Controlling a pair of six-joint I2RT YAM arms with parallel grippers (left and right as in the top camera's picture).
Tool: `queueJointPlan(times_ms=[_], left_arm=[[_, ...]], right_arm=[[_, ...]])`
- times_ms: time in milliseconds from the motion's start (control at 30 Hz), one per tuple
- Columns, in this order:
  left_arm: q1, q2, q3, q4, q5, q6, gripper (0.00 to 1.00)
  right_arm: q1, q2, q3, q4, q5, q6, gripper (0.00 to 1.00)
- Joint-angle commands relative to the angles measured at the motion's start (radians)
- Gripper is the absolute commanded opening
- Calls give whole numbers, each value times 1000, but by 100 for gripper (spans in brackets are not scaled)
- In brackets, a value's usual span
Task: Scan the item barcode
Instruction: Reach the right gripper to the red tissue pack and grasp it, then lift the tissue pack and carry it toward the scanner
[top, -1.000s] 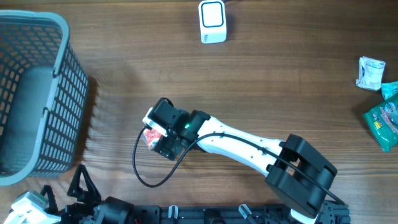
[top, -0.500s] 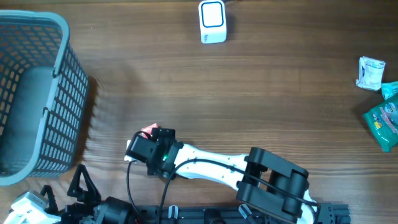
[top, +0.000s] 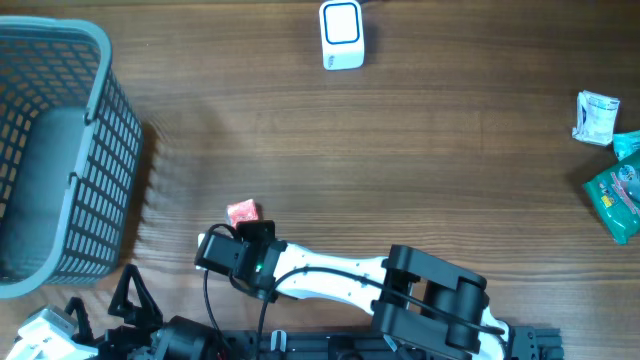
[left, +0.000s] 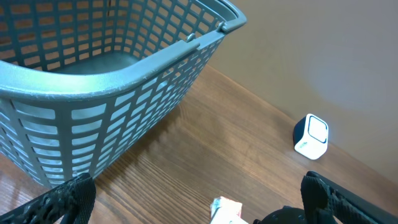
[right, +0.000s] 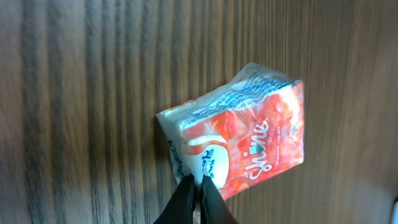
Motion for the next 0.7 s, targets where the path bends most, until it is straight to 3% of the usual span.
queueJointPlan(times_ms=[0,233,500,533,567,600,667], left_arm=[[3,-1,2,3,2,-9,100],[3,-1,2,3,2,-9,100],[3,-1,2,3,2,-9,100],[3,-1,2,3,2,-9,100],[3,-1,2,3,2,-9,100],[3,-1,2,3,2,-9,100],[3,-1,2,3,2,-9,100]], right_arm=[[-60,-11,19,-55,14,235,4],[-418,-137,20,-363,-19,908,4],[-621,-205,20,-437,-319,1088,4],[-632,-217,21,-436,-325,1085,13],[-641,-237,29,-445,-326,1075,30],[-662,-291,52,-456,-357,1059,100],[-693,-367,56,-457,-403,1058,100]])
